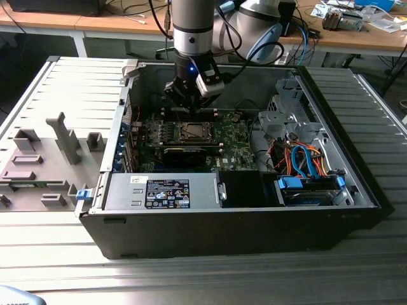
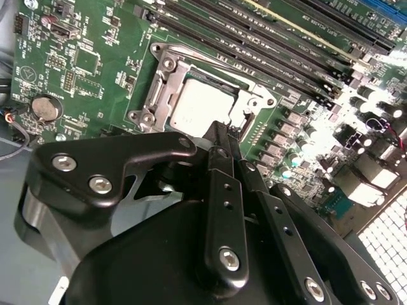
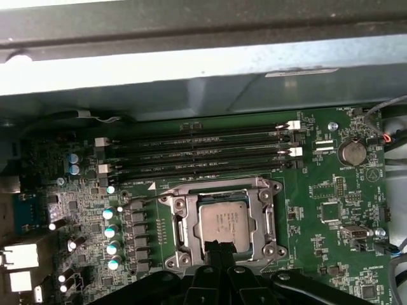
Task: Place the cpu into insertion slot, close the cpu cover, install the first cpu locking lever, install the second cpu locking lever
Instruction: 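Install the first cpu locking lever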
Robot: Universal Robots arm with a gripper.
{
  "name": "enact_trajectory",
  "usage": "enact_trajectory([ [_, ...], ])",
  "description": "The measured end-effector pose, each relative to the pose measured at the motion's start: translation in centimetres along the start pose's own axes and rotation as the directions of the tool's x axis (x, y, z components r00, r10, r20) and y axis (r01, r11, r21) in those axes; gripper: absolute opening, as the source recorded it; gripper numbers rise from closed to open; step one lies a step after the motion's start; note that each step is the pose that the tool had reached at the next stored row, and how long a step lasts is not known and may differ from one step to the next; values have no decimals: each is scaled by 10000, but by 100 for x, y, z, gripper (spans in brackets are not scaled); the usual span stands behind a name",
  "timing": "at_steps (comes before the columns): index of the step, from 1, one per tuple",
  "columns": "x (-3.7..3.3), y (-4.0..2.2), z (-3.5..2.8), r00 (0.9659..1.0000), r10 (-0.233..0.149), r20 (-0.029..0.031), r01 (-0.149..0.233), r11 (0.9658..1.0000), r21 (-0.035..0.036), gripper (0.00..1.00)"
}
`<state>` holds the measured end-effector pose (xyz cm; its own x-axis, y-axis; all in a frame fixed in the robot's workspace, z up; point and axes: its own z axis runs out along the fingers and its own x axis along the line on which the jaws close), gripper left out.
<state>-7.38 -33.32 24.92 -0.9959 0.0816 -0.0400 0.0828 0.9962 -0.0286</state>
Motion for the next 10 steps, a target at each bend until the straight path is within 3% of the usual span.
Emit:
enact_trajectory([
  [10, 93, 24, -4, 10000, 0, 1, 0, 10000, -1, 11],
])
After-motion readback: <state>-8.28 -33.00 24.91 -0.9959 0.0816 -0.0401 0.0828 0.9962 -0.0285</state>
